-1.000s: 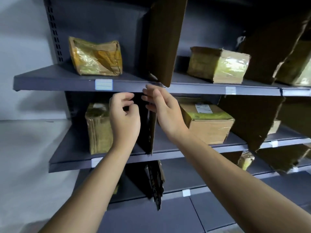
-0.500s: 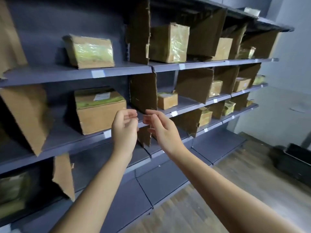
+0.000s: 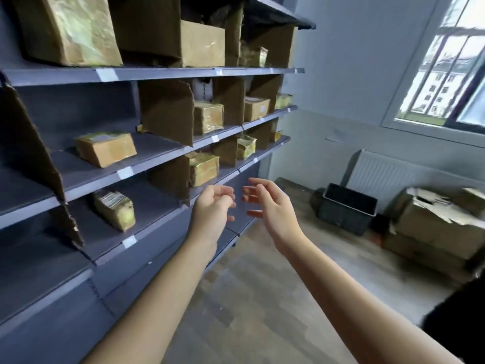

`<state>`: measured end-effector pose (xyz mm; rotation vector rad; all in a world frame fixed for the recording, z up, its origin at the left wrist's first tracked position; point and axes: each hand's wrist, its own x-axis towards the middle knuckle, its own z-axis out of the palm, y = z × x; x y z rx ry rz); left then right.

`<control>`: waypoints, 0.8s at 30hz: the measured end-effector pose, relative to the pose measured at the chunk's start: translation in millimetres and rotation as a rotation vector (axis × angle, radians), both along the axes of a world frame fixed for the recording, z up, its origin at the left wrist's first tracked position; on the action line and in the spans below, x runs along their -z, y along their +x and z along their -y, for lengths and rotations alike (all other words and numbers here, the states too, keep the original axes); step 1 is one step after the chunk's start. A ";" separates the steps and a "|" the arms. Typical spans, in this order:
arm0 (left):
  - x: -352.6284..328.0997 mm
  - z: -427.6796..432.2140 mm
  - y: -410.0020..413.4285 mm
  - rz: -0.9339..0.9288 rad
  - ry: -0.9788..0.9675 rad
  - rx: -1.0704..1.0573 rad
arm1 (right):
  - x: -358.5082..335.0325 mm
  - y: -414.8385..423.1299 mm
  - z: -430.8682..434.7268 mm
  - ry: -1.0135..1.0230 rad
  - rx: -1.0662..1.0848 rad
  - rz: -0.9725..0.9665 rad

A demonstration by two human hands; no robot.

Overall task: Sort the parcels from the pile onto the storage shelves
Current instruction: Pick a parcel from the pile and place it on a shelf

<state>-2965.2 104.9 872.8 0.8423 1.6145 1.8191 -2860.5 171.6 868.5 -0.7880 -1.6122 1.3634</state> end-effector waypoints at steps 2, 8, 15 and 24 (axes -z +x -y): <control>6.7 -51.5 19.6 0.028 -0.011 0.081 | 7.5 25.4 -44.3 -0.010 0.061 0.011; 11.7 -217.0 79.8 0.092 -0.037 0.272 | 14.2 102.7 -184.2 -0.040 0.239 0.079; 10.7 -366.7 161.7 0.066 -0.071 0.456 | 7.3 179.9 -310.6 -0.051 0.403 0.082; 27.7 -528.7 249.8 0.045 -0.118 0.437 | 38.5 267.1 -485.5 -0.050 0.409 0.096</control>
